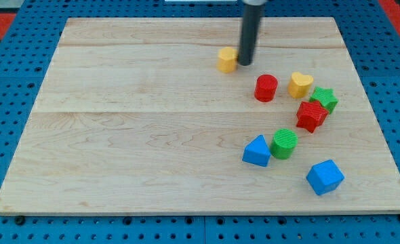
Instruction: Move the yellow hexagon to the top center of the board
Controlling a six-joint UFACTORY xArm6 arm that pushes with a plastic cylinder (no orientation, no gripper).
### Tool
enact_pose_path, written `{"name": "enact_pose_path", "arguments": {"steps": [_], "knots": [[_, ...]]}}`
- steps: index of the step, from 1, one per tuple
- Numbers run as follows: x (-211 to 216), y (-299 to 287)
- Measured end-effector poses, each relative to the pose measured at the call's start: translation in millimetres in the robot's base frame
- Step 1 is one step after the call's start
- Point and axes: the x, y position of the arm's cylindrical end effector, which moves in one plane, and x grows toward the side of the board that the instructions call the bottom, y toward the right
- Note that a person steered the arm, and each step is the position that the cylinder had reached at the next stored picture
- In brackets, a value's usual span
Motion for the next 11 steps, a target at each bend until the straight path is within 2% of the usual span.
{"name": "enact_pose_path", "arguments": {"steps": [2, 4, 6, 8, 9, 10, 11], "knots": [[13.1, -83.1], [-15.9, -108.6], [-13.8, -178.5], [-42.2, -126.3], [-80.7, -122.9], [-85.4, -124.7], [-66.5, -124.4]]}}
